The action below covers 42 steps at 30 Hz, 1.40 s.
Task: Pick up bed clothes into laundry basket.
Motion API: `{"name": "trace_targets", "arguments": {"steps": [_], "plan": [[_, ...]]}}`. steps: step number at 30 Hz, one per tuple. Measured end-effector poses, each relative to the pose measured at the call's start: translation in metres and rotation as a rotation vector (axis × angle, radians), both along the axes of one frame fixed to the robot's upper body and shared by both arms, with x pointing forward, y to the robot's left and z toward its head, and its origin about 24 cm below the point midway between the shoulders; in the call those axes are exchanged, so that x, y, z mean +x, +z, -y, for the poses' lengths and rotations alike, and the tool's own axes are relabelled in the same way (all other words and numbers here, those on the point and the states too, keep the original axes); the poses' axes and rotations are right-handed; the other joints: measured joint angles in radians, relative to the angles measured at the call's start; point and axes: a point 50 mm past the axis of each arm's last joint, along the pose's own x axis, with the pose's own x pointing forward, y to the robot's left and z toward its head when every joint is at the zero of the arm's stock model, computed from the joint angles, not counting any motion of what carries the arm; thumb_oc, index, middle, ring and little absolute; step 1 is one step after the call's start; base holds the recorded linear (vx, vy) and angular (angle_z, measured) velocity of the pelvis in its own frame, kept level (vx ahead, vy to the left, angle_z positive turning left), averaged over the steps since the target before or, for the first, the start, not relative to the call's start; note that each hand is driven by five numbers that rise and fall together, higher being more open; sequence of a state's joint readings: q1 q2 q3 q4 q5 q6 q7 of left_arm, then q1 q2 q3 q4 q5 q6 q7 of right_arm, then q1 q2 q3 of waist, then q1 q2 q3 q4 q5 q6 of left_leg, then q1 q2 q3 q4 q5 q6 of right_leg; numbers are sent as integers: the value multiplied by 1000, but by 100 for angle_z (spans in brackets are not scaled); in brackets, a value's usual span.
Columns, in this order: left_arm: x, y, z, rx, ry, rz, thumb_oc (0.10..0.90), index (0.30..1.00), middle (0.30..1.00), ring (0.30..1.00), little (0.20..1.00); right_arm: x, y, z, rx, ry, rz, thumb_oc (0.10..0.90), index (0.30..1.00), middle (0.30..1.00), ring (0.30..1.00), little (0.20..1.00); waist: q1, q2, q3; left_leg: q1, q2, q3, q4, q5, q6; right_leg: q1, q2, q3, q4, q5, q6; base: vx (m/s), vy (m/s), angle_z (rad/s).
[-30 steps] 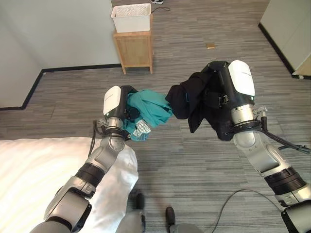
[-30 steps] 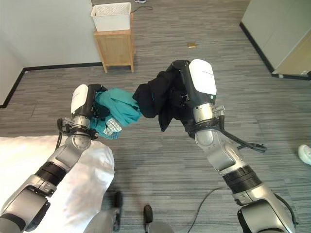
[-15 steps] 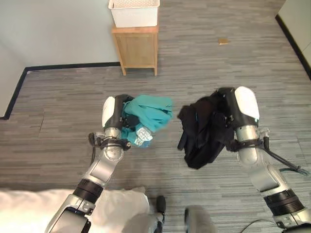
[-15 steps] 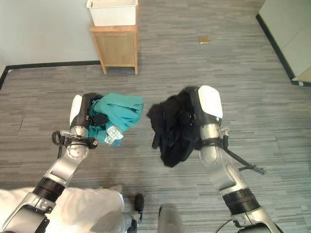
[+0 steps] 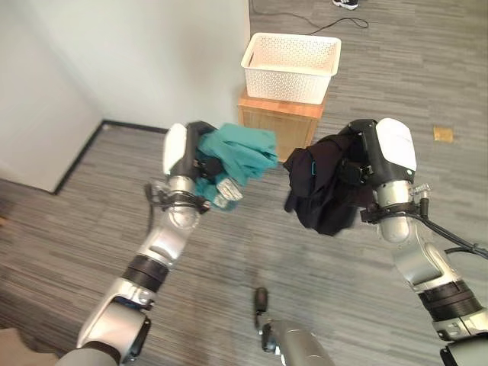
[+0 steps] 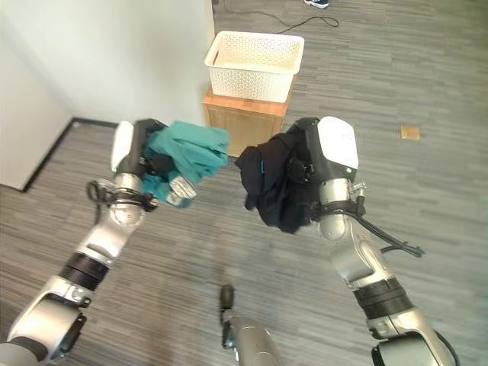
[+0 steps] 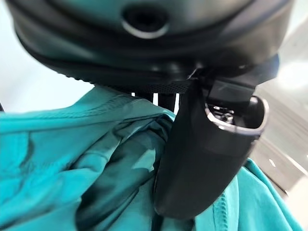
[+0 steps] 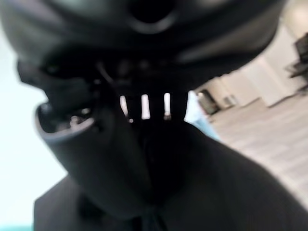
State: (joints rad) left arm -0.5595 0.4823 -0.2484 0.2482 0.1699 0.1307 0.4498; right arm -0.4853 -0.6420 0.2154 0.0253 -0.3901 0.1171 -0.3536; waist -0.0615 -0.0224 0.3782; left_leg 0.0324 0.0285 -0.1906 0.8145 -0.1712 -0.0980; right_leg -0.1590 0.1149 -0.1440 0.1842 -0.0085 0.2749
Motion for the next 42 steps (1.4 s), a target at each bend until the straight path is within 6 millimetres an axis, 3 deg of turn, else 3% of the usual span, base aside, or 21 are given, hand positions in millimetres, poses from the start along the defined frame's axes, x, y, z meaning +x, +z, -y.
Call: {"name": "trace_targets", "arguments": {"steps": [1, 2, 3, 4, 7, 9, 10, 11, 12, 13, 14, 16, 18, 21, 22, 25, 26, 28, 30, 36, 42], "plan": [[0, 0, 4, -6, -11, 0, 400, 300, 300, 300, 300, -3, 14, 10, -43, -27, 48, 400, 300, 300, 300, 300, -7, -8, 12, -186, 38, 5, 199, 36, 50, -29, -62, 83, 185, -152, -361, 195, -34, 12], [-1, 0, 6, 2, -18, 7, 400, 300, 300, 300, 300, -3, 23, 12, -47, -37, 82, 400, 300, 300, 300, 300, -15, -23, 33, -232, 59, 1, 202, 31, 48, 0, -52, 113, 199, -164, -427, 286, 57, 10], [-4, -4, 8, 15, -22, -1, 400, 300, 300, 300, 300, -2, 28, 10, -29, -42, 111, 400, 300, 300, 300, 300, 5, -30, 33, -275, 60, 10, 152, 27, 49, 22, -56, 132, 179, -164, -415, 298, 79, -46], [-3, -8, 12, 40, -38, -19, 400, 300, 300, 300, 300, -2, 43, 3, -16, -23, 172, 400, 300, 300, 300, 300, 22, -29, 34, -345, 58, 66, -51, 19, 34, 99, -55, 176, 68, -134, -381, 346, 128, -77], [-2, -9, 19, 42, -61, -23, 400, 300, 300, 300, 300, 0, 55, -4, -20, 1, 223, 400, 300, 300, 300, 300, 23, -26, 35, -333, 6, 114, -421, 75, 8, 229, -57, 194, -54, -113, -377, 272, 82, -51], [-3, -10, 25, 60, -86, -19, 400, 300, 300, 300, 300, -1, 55, -10, -39, 19, 238, 400, 300, 300, 300, 300, 49, -6, 17, -272, -95, 61, -753, 202, 58, 371, -36, 208, -159, -131, -351, 537, 87, -100], [-3, -10, 25, 52, -83, -12, 400, 300, 300, 300, 300, -2, 57, -12, -49, 31, 246, 400, 300, 300, 300, 300, 65, 13, 13, -275, -113, 38, -787, 233, 99, 396, -22, 241, -169, -145, -328, 460, 74, -139], [-3, -14, 26, 66, -87, -32, 400, 300, 300, 300, 300, -2, 54, -13, -118, 36, 228, 400, 300, 300, 300, 300, 68, 48, -5, -265, -123, 46, -792, 221, 153, 458, 9, 269, -193, -169, -309, 292, 106, -114], [-5, -18, 28, 60, -92, -43, 400, 300, 300, 300, 300, -3, 52, -11, -157, 34, 211, 400, 300, 300, 300, 300, 79, 87, -23, -257, -95, 34, -781, 343, 186, 462, 57, 261, -145, -205, -275, 247, 106, -84], [-5, -19, 29, 60, -93, -50, 400, 300, 300, 300, 300, -6, 48, -11, -152, 26, 196, 400, 300, 300, 300, 300, 71, 91, -24, -247, -86, 27, -758, 438, 169, 461, 69, 242, -77, -232, -266, 141, 75, -38], [-4, -21, 33, 51, -99, -58, 400, 300, 300, 300, 300, -8, 49, -12, -168, 35, 190, 400, 300, 300, 300, 300, 48, 75, -29, -221, -104, 15, -774, 414, 171, 423, 44, 232, 12, -264, -242, 119, 110, -24], [-1, -15, 45, 55, -134, -43, 400, 300, 300, 300, 300, -10, 75, -15, -225, 55, 274, 400, 300, 300, 300, 300, 31, 100, -40, -162, -118, 13, -881, 452, 172, 358, -18, 233, 4, -304, -247, 169, 111, -19], [15, 0, 54, 72, -138, -22, 400, 300, 300, 300, 300, -9, 107, -20, -291, 52, 350, 400, 300, 300, 300, 300, 15, 101, -40, -138, -150, 15, -901, 448, 193, 318, -85, 230, -108, -283, -218, 90, 66, -1], [19, 12, 59, 70, -146, 11, 400, 300, 300, 300, 300, -11, 140, -29, -328, 55, 446, 400, 300, 300, 300, 300, 25, 101, -40, -98, -151, 10, -901, 422, 172, 323, -98, 236, -157, -235, -202, 58, 50, -9], [19, 12, 59, 70, -146, 12, 400, 300, 300, 300, 300, -11, 144, -30, -329, 56, 458, 400, 300, 300, 300, 300, 26, 101, -40, -93, -151, 6, -901, 418, 167, 324, -100, 234, -175, -222, -202, 82, 14, -1], [18, 11, 53, 79, -130, 10, 400, 300, 300, 300, 300, -16, 182, -41, -328, 52, 571, 400, 300, 300, 300, 300, 82, 92, -41, -69, -153, 51, -901, 375, 181, 313, -175, 162, -201, -88, -131, 28, -51, -38], [18, 8, 50, 81, -124, 2, 400, 300, 300, 300, 300, -17, 188, -43, -332, 51, 593, 400, 300, 300, 300, 300, 105, 89, -40, -68, -151, 70, -901, 365, 178, 298, -200, 134, -196, -71, -125, 26, -12, -50], [15, -3, 46, 74, -112, -30, 400, 300, 300, 300, 300, -19, 198, -42, -347, 27, 616, 400, 300, 300, 300, 300, 97, 73, -40, -67, -152, 49, -901, 359, 171, 327, -220, 99, -246, -14, -135, 75, 11, 13], [12, -11, 43, 72, -103, -54, 400, 300, 300, 300, 300, -18, 203, -40, -343, 9, 624, 400, 300, 300, 300, 300, 103, 47, -37, -65, -149, 45, -902, 353, 162, 349, -215, 99, -276, -12, -145, 66, 2, 23], [4, -35, 38, 56, -90, -121, 400, 300, 300, 300, 300, -1, 217, -42, -403, -57, 579, 400, 300, 300, 300, 300, 109, 27, -32, -61, -114, 46, -902, 349, 155, 357, -179, 92, -275, -10, -146, 47, 8, 5], [4, -37, 40, 31, -97, -130, 400, 300, 300, 300, 300, 38, 187, -29, -469, -146, 357, 400, 300, 300, 300, 300, 116, 1, -43, -73, -110, 42, -902, 341, 138, 348, -172, 77, -275, -10, -146, 41, 3, 3]]}}
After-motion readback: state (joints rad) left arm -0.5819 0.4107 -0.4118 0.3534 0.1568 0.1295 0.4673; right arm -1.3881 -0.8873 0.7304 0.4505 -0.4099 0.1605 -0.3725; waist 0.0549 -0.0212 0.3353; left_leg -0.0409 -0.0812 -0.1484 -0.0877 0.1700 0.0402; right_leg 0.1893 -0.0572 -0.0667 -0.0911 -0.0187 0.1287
